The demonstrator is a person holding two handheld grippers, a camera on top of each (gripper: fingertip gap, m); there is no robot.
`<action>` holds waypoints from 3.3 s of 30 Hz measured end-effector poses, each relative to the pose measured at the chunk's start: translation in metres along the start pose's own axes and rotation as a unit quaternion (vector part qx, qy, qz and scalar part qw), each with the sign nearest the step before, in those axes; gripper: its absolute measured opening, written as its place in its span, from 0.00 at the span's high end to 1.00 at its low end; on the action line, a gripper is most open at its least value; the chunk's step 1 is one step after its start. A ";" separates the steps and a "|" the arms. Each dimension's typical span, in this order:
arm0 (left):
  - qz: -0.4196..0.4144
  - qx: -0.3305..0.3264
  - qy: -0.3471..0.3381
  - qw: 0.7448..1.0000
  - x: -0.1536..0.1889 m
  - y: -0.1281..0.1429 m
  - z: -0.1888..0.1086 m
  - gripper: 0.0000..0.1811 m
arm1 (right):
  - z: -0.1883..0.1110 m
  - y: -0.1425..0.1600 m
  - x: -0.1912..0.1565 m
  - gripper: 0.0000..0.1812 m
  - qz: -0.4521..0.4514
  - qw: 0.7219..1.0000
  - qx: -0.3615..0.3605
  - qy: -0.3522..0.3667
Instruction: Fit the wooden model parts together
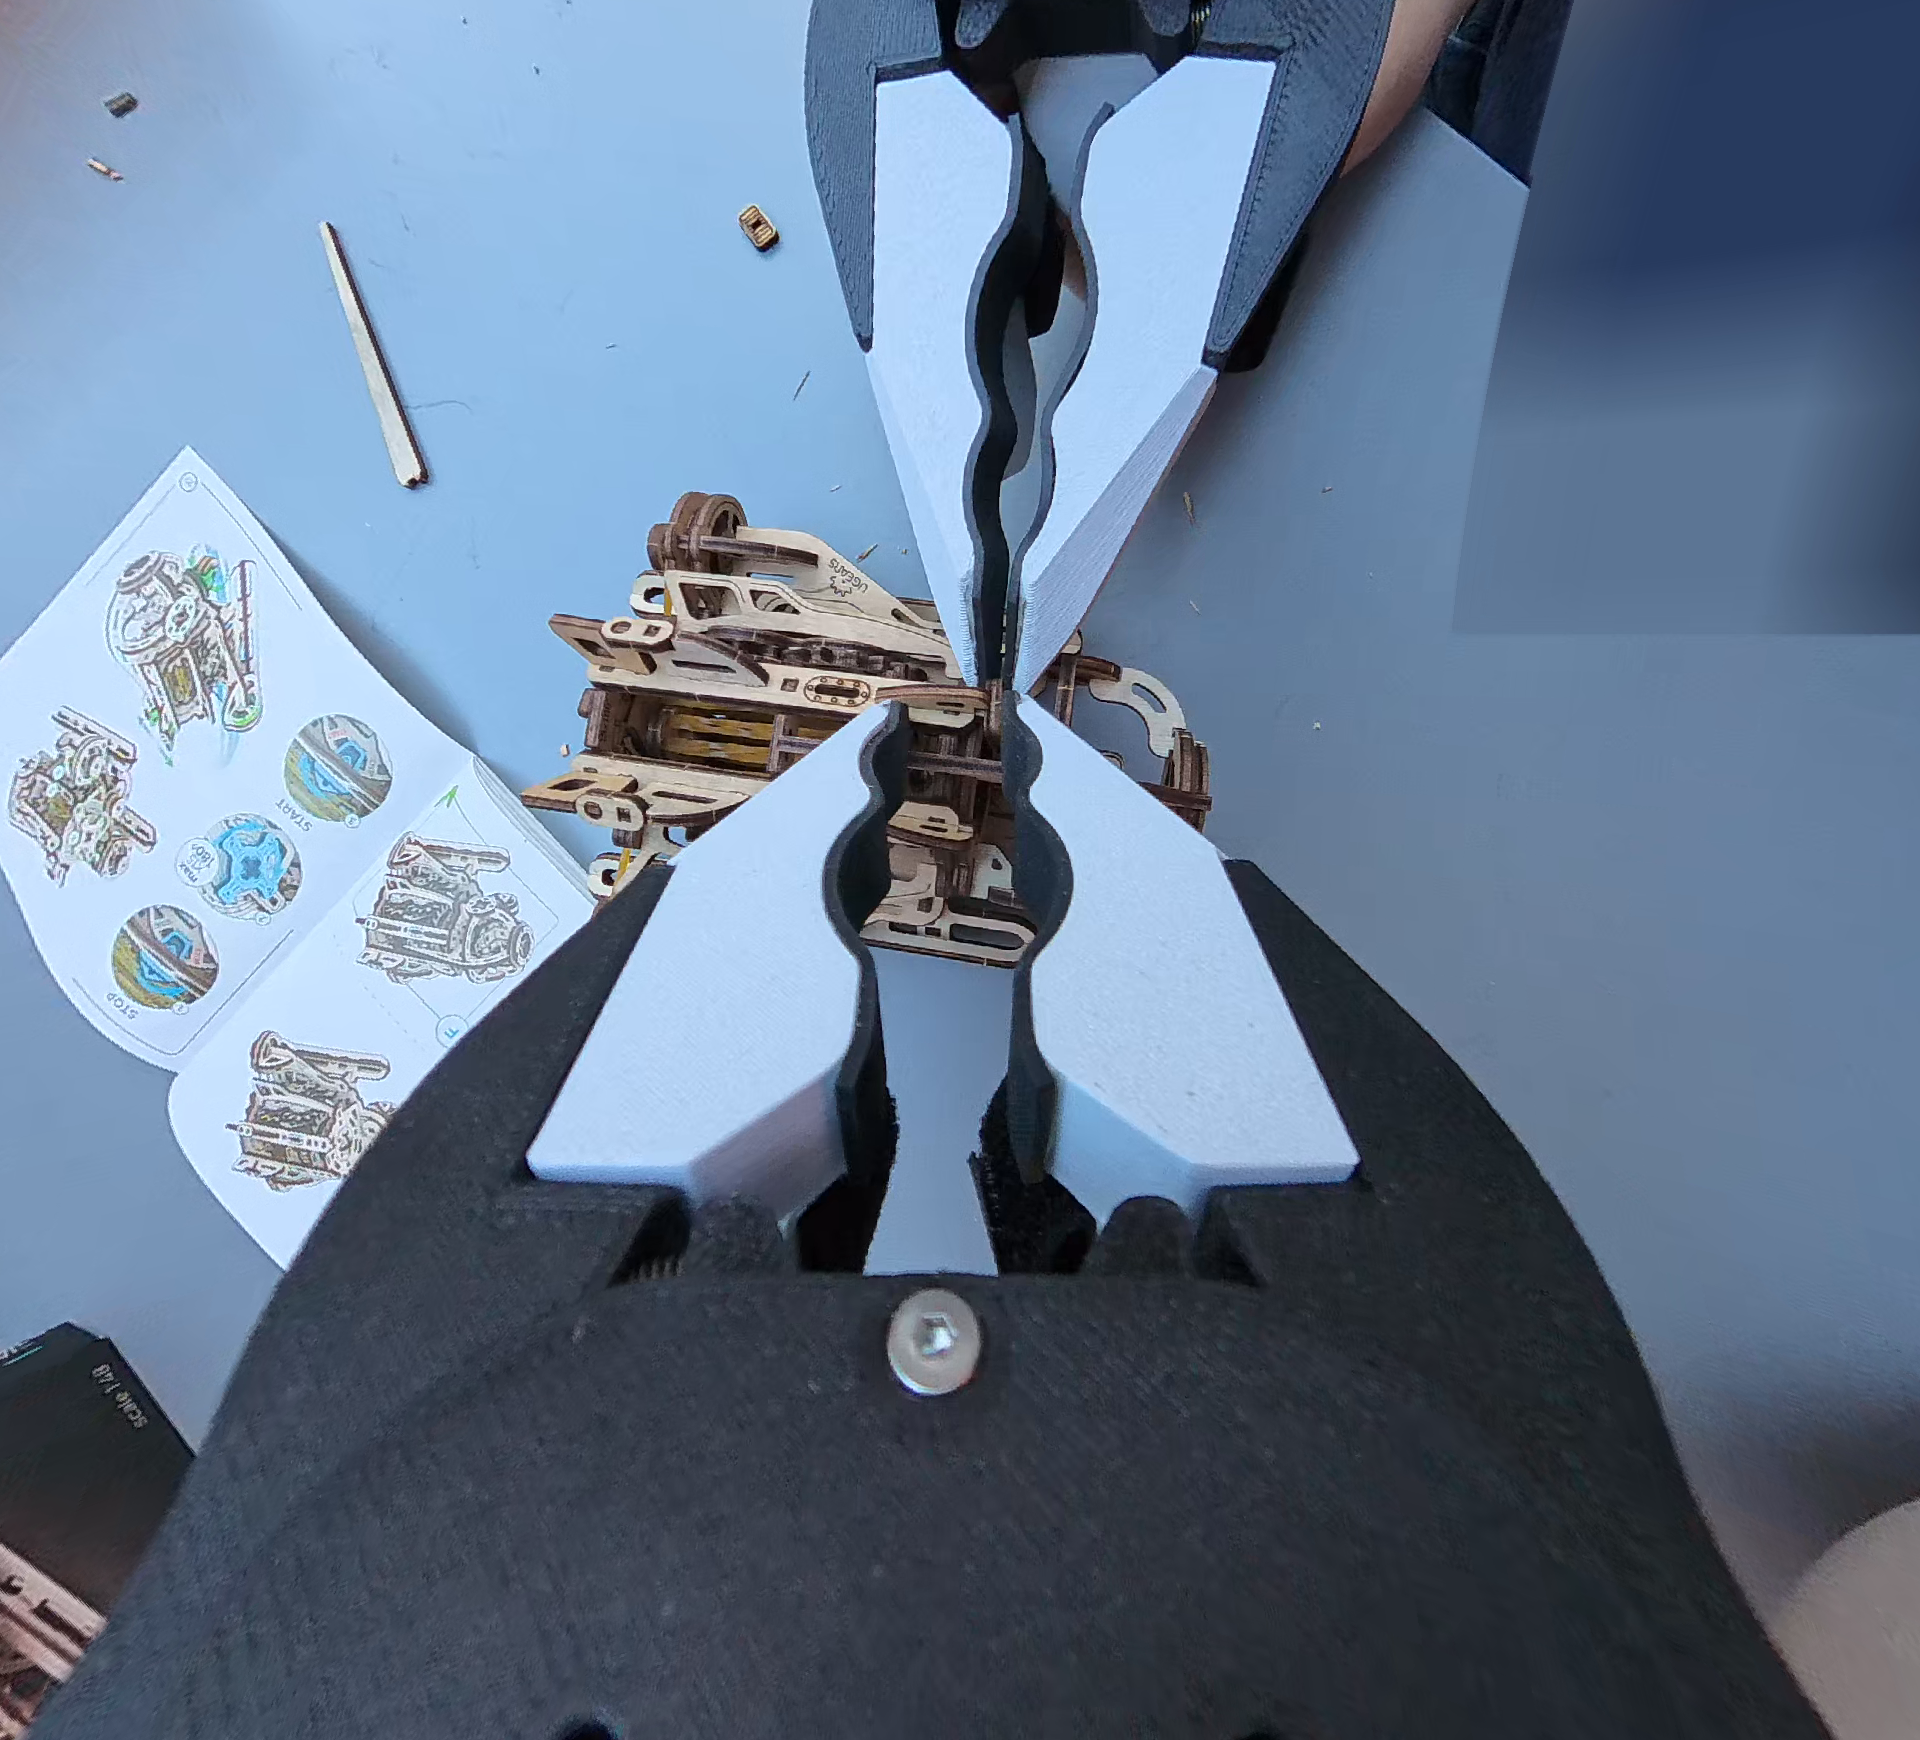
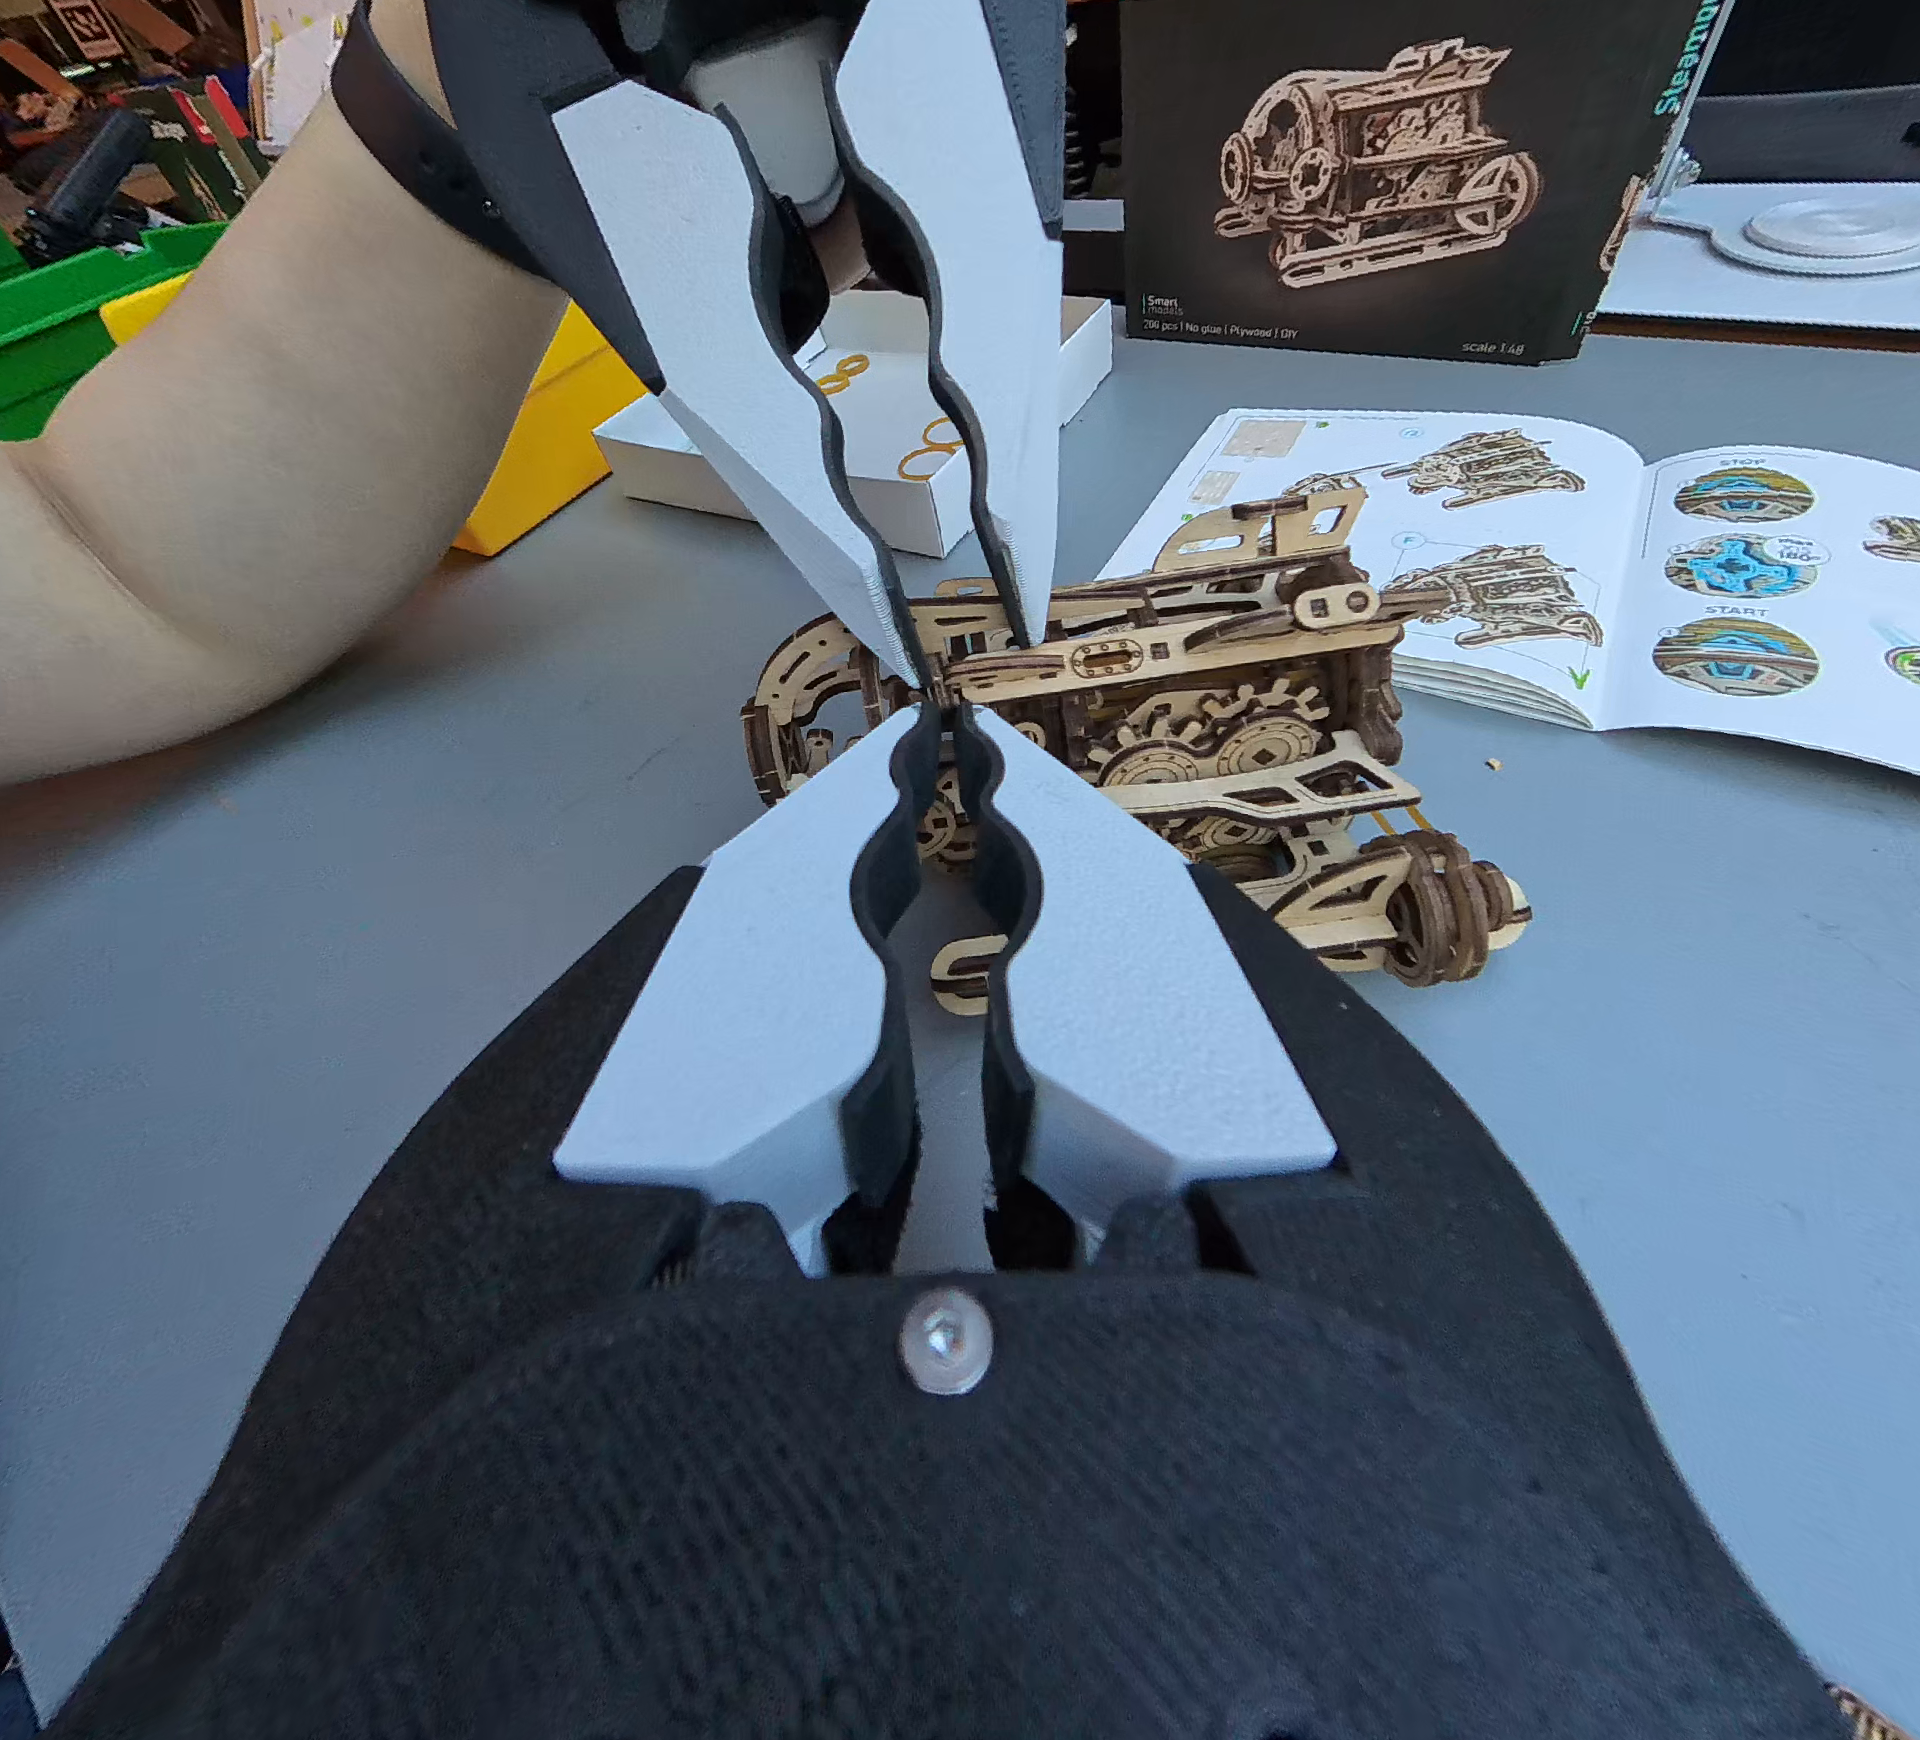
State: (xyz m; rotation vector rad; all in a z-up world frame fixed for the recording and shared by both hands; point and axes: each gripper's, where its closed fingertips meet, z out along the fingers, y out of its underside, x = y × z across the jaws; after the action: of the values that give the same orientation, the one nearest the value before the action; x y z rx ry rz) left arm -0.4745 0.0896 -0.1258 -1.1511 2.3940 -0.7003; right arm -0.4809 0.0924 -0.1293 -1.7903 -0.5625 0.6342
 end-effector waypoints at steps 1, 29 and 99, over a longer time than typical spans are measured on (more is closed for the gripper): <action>0.001 0.000 -0.001 1.000 0.000 0.000 0.000 0.92 | 0.000 0.000 0.000 0.99 -0.004 1.000 0.002 0.002; -0.002 -0.021 -0.015 1.000 -0.009 -0.002 0.000 0.86 | -0.001 -0.002 0.003 0.99 -0.041 0.999 0.020 0.023; -0.039 -0.028 -0.022 0.999 -0.012 -0.001 -0.001 0.84 | -0.002 -0.002 0.005 0.99 -0.018 0.999 0.024 0.010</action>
State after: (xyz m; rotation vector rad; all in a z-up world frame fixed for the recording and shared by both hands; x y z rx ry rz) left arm -0.4674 0.0993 -0.1227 -1.2749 2.3565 -0.6296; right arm -0.4762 0.0947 -0.1278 -1.7358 -0.5592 0.5997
